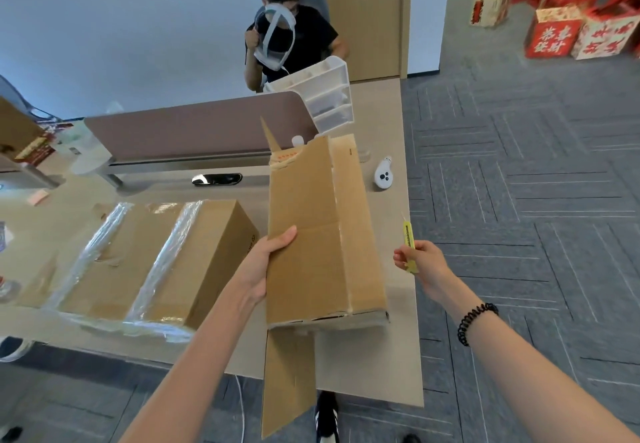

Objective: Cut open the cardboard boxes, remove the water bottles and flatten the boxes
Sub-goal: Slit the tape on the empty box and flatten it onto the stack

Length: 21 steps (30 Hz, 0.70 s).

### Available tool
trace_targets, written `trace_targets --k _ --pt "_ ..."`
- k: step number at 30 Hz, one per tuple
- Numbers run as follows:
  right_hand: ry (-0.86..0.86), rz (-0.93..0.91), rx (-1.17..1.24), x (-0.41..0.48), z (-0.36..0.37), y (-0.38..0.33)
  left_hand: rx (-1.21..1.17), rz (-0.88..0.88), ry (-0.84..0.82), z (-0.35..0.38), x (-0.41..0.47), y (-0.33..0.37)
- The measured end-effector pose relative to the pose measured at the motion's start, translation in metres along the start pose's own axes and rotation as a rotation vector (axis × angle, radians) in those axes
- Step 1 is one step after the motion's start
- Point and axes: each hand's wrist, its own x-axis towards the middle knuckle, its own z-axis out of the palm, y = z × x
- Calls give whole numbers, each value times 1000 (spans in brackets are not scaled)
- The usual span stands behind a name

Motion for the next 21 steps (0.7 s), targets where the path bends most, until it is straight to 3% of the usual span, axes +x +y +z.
trace_targets --k 7,11,21 --pt "11 121 -240 16 1 20 -137 -29 4 -25 7 -13" --pt "38 212 -104 20 0 24 -169 -39 -13 -35 13 -16" --pt "196 -92 -217 16 12 8 -221 -69 -24 -62 28 -23"
